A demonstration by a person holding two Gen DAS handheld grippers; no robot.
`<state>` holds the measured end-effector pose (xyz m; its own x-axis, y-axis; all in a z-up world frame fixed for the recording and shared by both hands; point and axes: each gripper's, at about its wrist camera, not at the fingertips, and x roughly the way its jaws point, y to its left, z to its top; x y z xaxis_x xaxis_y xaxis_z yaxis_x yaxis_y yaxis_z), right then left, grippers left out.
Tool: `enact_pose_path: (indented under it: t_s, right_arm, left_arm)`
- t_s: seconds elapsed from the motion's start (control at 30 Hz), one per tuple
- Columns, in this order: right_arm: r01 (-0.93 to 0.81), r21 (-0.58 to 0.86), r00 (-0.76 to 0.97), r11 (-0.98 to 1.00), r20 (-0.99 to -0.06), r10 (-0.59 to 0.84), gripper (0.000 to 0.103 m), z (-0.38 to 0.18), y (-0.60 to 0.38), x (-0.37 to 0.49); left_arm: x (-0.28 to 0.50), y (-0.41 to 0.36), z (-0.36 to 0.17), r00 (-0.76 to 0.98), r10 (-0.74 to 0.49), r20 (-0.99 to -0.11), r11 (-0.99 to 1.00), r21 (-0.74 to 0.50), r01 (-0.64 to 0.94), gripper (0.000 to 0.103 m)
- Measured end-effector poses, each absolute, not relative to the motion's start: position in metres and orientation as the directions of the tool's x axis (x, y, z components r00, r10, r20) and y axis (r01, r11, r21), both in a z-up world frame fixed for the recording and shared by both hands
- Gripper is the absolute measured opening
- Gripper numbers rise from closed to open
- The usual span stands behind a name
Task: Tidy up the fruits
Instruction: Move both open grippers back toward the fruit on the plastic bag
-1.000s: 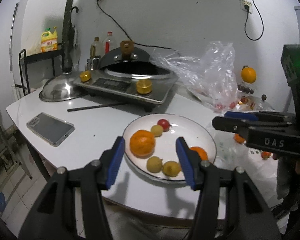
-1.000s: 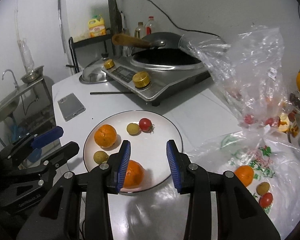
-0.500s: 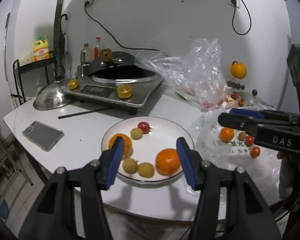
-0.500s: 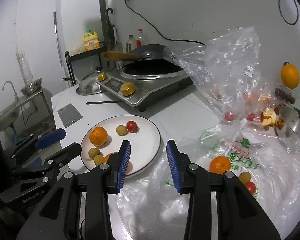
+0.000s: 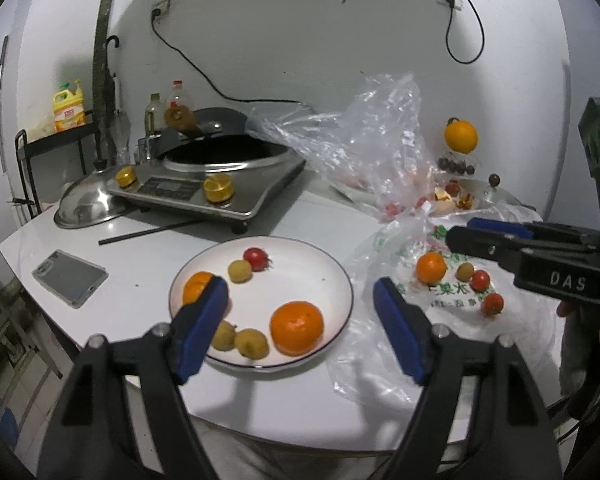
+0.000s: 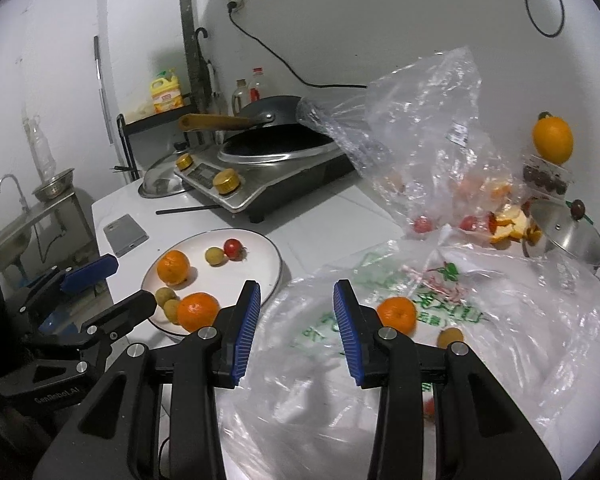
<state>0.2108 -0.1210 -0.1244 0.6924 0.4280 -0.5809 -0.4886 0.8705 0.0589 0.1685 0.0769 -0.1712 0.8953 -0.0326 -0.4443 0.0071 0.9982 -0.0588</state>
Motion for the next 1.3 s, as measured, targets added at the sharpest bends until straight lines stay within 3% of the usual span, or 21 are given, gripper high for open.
enact_pose_path:
  t_s: [1.3]
  right_arm:
    - [-0.335, 0.116, 0.722, 0.935, -0.606, 0.334, 0.041, -0.151, -0.233, 0.241]
  left_arm:
    - [0.227, -0.027, -0.181, 0.860, -0.141, -0.490, 0.984, 0.024, 0.176, 0.076]
